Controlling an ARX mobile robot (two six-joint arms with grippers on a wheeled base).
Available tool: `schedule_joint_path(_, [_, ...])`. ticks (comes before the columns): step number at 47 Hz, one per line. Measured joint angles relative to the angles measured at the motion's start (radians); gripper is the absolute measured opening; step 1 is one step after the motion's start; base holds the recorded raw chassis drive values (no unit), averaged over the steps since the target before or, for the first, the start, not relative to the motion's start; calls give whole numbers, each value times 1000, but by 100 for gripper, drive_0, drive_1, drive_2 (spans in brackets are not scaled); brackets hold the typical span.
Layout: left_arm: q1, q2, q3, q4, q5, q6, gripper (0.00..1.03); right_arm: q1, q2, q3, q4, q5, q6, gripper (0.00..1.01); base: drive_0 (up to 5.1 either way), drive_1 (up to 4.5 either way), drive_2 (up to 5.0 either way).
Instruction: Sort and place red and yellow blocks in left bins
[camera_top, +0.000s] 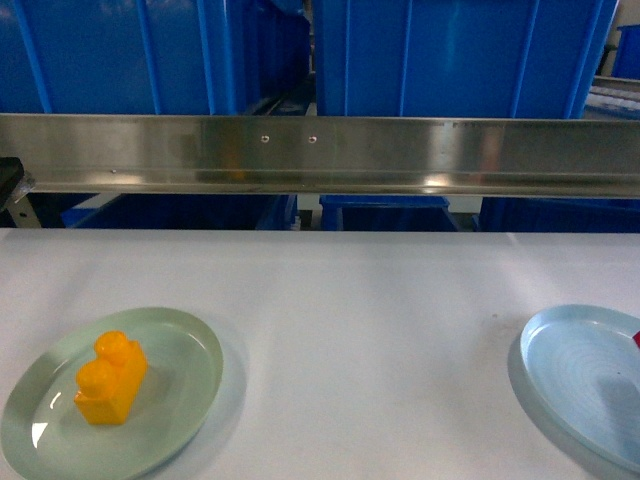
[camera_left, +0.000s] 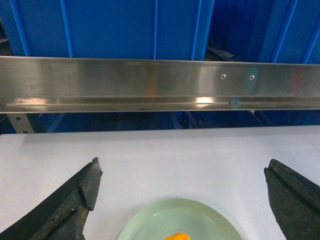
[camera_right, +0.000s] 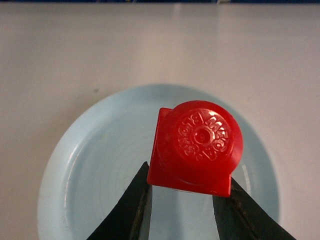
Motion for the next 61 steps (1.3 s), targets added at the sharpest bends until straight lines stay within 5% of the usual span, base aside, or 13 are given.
schedule_joint_path(5, [0, 0, 0, 0, 0, 0, 98, -96, -348, -170, 6, -86, 5, 28, 0, 0, 0])
schedule_joint_path(10, [0, 0, 0, 0, 0, 0, 98, -215, -726, -326, -177, -206, 7, 28, 0, 0, 0])
schedule_joint_path(17, [0, 0, 0, 0, 0, 0, 98, -272, -891, -382, -276, -250, 3, 28, 0, 0, 0])
schedule_joint_path(42, [-15, 12, 5, -4, -3, 2, 98, -290, -995, -398, -324, -245, -16, 28, 0, 0, 0])
schedule_joint_path(61, [-59, 332, 113, 24, -55, 14, 98, -290, -995, -398, -324, -245, -15, 28, 0, 0, 0])
